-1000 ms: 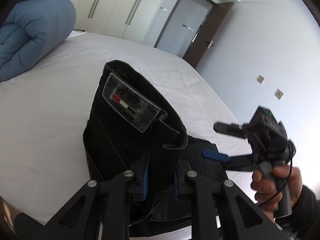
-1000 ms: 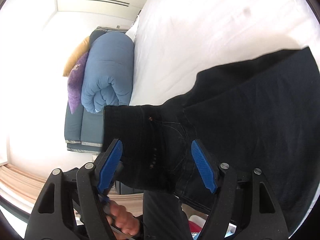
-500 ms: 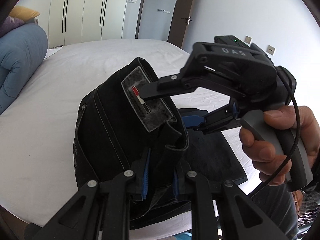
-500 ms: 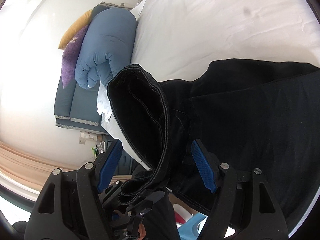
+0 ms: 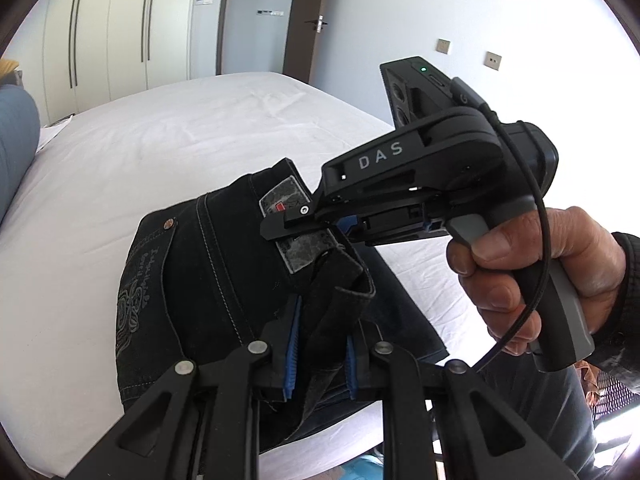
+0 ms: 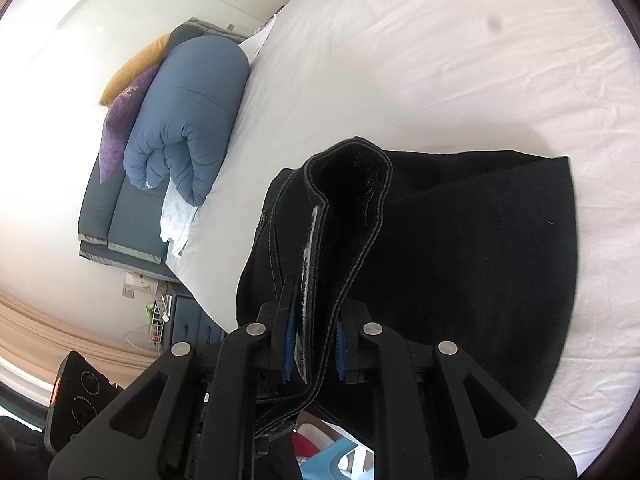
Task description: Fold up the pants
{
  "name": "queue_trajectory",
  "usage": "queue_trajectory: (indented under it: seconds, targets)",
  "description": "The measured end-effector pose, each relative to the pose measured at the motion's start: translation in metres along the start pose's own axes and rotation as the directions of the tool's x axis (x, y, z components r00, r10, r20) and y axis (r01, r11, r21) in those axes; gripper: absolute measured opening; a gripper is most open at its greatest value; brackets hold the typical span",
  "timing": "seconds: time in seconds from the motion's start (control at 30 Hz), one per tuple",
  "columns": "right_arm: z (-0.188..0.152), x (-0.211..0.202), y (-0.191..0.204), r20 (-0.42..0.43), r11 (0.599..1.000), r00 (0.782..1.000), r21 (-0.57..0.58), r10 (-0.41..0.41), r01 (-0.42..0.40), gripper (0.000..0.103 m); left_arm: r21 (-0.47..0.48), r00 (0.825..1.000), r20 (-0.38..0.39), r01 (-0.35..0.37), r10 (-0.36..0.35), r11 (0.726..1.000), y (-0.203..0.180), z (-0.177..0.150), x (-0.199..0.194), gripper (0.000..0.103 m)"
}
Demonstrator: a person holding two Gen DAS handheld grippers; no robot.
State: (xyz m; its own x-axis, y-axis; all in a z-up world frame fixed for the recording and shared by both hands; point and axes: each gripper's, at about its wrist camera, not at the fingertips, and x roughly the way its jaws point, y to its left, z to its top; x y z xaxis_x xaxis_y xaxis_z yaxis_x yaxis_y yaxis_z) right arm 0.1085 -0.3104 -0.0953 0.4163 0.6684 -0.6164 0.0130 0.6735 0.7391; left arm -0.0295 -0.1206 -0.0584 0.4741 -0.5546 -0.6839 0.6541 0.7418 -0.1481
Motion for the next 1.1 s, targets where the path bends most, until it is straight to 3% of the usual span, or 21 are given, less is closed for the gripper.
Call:
queue_trajectory:
  seconds: [0.23,0.57,0.83,0.9,0.93,1.0,1.03,1.07,1.1]
  targets:
    - [0.000,-0.030,-0.062,0.040,0.997,0.999,0.068,-0.023,0.020,0.013,0.040,0.997,-0.063,0.057,-0.055,0.998,-0.035,0.013,0.042,0.019]
    - [-0.006,-0.038,-0.124,0.049,0.995,0.998,0.087,-0.048,0.044,0.013,0.079,0.990,-0.132,0.063,-0.052,0.995,-0.067,0.014,0.081,0.019]
    - [-0.027,-0.036,-0.146,0.083,0.993,0.995,0.110,-0.051,0.042,0.013,0.074,0.987,-0.149,0.076,-0.065,0.994,-0.054,0.004,0.102,0.020]
    - [-0.033,-0.036,-0.156,0.110,0.990,0.994,0.139,-0.026,0.011,0.013,0.068,0.987,-0.140,0.094,-0.084,0.993,-0.054,0.002,0.105,0.025]
    - [-0.036,-0.036,-0.161,0.125,0.988,0.992,0.154,-0.011,-0.009,0.013,0.070,0.986,-0.138,0.104,-0.093,0.992,-0.055,0.000,0.108,0.033]
    - [-0.039,-0.036,-0.167,0.138,0.986,0.990,0.163,0.009,-0.032,0.015,0.076,0.984,-0.122,0.136,-0.126,0.988,-0.056,-0.002,0.111,0.053]
    - [-0.040,-0.037,-0.169,0.136,0.985,0.991,0.169,0.015,-0.038,0.016,0.074,0.981,-0.120,0.161,-0.151,0.984,-0.056,-0.002,0.111,0.072]
    - [-0.039,-0.038,-0.169,0.130,0.983,0.991,0.179,0.014,-0.037,0.018,0.065,0.979,-0.119,0.173,-0.165,0.983,-0.056,-0.003,0.111,0.083]
    - [-0.039,-0.041,-0.170,0.123,0.981,0.992,0.190,0.011,-0.035,0.022,0.053,0.979,-0.113,0.174,-0.167,0.983,-0.054,-0.003,0.109,0.085]
